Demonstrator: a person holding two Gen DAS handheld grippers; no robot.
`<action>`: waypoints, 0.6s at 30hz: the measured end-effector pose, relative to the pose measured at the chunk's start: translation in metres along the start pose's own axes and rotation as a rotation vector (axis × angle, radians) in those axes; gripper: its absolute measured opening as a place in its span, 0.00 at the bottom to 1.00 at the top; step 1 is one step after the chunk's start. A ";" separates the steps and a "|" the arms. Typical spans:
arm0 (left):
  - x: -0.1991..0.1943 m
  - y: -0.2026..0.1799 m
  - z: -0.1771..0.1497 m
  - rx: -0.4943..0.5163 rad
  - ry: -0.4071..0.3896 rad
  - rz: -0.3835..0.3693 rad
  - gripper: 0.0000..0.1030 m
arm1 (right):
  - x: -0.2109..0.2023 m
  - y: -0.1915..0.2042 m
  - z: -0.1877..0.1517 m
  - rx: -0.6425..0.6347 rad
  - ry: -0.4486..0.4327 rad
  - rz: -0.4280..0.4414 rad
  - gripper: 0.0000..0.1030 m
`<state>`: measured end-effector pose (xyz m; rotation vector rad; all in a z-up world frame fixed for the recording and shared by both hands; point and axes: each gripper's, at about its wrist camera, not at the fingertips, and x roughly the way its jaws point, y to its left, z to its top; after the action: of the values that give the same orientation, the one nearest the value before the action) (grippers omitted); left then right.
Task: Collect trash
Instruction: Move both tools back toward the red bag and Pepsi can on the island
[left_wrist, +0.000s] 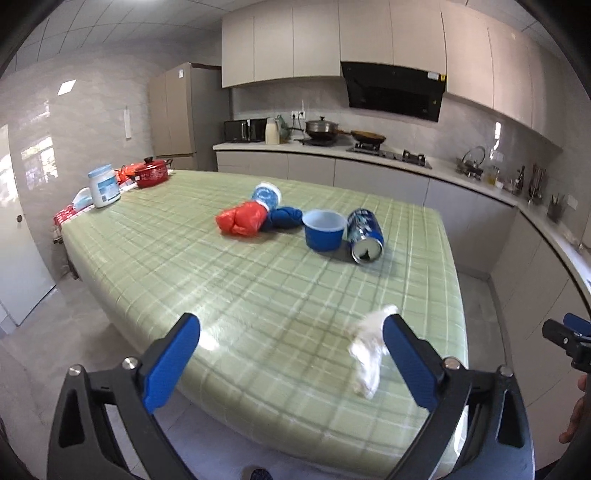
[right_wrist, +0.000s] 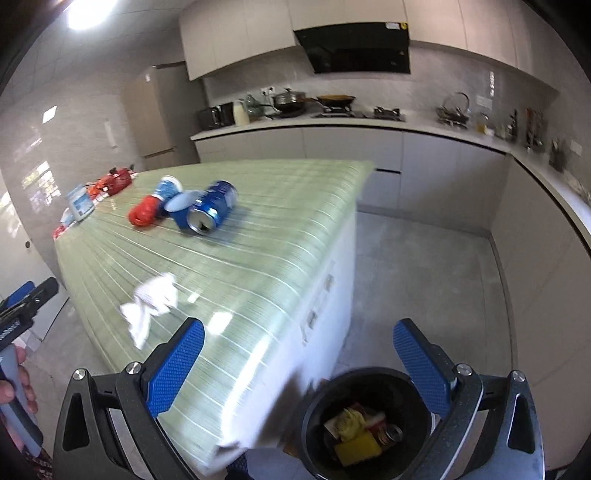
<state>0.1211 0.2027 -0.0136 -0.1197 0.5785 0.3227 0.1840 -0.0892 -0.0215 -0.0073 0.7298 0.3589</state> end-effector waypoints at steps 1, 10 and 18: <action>0.007 0.007 0.003 -0.005 -0.006 -0.006 0.98 | 0.003 0.010 0.004 -0.003 -0.004 -0.004 1.00; 0.072 0.049 0.031 0.024 0.036 -0.045 0.98 | 0.044 0.070 0.045 0.017 -0.007 -0.043 1.00; 0.129 0.093 0.054 0.030 0.102 -0.084 0.92 | 0.110 0.124 0.090 0.011 0.035 -0.073 1.00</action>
<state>0.2200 0.3357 -0.0417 -0.1313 0.6772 0.2273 0.2783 0.0740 -0.0112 -0.0292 0.7638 0.2856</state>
